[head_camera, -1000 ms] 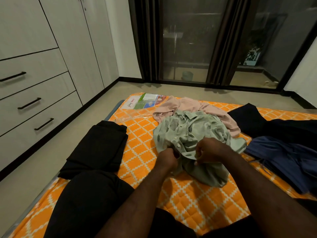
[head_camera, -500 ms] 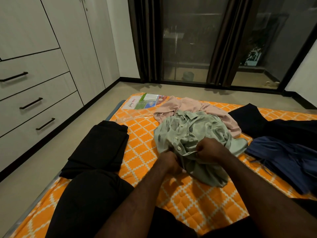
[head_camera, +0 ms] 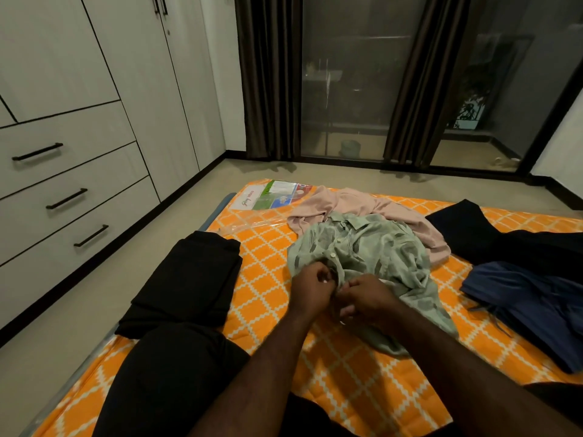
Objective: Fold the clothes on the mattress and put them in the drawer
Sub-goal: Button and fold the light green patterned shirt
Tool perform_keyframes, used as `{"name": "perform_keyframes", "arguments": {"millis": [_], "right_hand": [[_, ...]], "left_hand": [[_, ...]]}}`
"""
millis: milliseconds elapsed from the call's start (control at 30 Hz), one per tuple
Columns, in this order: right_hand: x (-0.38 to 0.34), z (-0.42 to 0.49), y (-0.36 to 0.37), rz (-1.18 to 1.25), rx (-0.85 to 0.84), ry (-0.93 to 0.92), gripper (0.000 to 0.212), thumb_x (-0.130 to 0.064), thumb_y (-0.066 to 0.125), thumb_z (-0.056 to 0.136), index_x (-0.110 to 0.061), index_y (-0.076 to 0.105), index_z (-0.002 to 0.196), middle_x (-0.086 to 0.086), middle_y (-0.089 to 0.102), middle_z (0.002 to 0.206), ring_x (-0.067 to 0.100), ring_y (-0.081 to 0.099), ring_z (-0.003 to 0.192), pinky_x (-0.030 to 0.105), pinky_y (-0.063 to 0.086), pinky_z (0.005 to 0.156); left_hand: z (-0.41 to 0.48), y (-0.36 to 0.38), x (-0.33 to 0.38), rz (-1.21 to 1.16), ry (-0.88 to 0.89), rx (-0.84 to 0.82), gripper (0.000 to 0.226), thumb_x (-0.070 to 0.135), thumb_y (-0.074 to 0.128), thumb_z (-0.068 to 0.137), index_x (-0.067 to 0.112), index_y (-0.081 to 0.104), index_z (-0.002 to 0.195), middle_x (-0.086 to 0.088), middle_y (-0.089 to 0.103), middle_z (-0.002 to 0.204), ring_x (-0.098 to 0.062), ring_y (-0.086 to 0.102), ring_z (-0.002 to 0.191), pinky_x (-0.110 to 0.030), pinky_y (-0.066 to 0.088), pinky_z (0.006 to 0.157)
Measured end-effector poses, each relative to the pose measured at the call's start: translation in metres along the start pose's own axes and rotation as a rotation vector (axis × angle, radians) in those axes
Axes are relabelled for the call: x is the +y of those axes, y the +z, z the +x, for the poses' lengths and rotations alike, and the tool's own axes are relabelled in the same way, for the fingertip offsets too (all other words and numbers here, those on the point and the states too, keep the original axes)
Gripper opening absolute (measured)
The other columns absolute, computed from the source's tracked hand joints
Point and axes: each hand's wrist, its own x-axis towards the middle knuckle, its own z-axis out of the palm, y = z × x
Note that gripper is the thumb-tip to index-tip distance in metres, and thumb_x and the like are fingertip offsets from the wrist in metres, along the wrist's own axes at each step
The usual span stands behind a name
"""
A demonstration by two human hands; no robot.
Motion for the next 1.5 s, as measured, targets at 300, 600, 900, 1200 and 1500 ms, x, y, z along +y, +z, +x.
{"name": "perform_keyframes", "arguments": {"millis": [300,600,900,1200,1500], "right_hand": [[-0.010,-0.003,-0.010,0.329,0.113,-0.079,0.013,0.009,0.061,0.083,0.006,0.066,0.071,0.021,0.054,0.064,0.032,0.055,0.054,0.034,0.045,0.054],[-0.008,0.000,-0.004,0.288,0.331,-0.263,0.017,-0.002,0.064,0.084,0.007,0.063,0.070,0.025,0.057,0.066,0.033,0.059,0.059,0.042,0.050,0.055],[-0.011,-0.005,-0.003,0.232,0.325,-0.317,0.019,0.000,0.067,0.087,-0.003,0.072,0.069,0.031,0.064,0.072,0.031,0.060,0.058,0.039,0.049,0.056],[-0.008,-0.002,0.000,0.203,0.280,-0.358,0.010,0.000,0.070,0.090,-0.004,0.077,0.083,0.019,0.073,0.076,0.030,0.069,0.067,0.040,0.056,0.061],[-0.016,-0.012,-0.005,0.338,0.148,-0.330,0.006,0.001,0.070,0.092,0.006,0.073,0.090,0.010,0.070,0.068,0.015,0.067,0.057,0.023,0.052,0.049]], "left_hand": [[0.007,-0.011,0.002,-0.265,0.034,-0.095,0.017,0.014,0.069,0.092,0.016,0.080,0.105,0.001,0.077,0.092,-0.013,0.072,0.084,-0.033,0.060,0.077],[0.003,-0.010,0.006,-0.185,0.220,0.084,0.016,0.020,0.089,0.074,0.018,0.078,0.085,0.009,0.072,0.075,0.000,0.067,0.069,-0.012,0.051,0.061],[0.003,-0.010,0.007,-0.435,0.098,-0.042,0.019,0.000,0.071,0.089,0.003,0.078,0.106,-0.009,0.078,0.097,-0.020,0.075,0.090,-0.036,0.061,0.084],[0.002,-0.010,0.004,-0.584,0.009,0.011,0.013,0.001,0.078,0.084,0.004,0.075,0.096,-0.013,0.076,0.087,-0.025,0.075,0.084,-0.041,0.063,0.077],[-0.003,-0.018,0.009,-0.897,-0.242,-0.169,0.032,0.001,0.075,0.086,0.009,0.069,0.117,-0.009,0.075,0.103,-0.023,0.073,0.093,-0.032,0.060,0.076]]}}
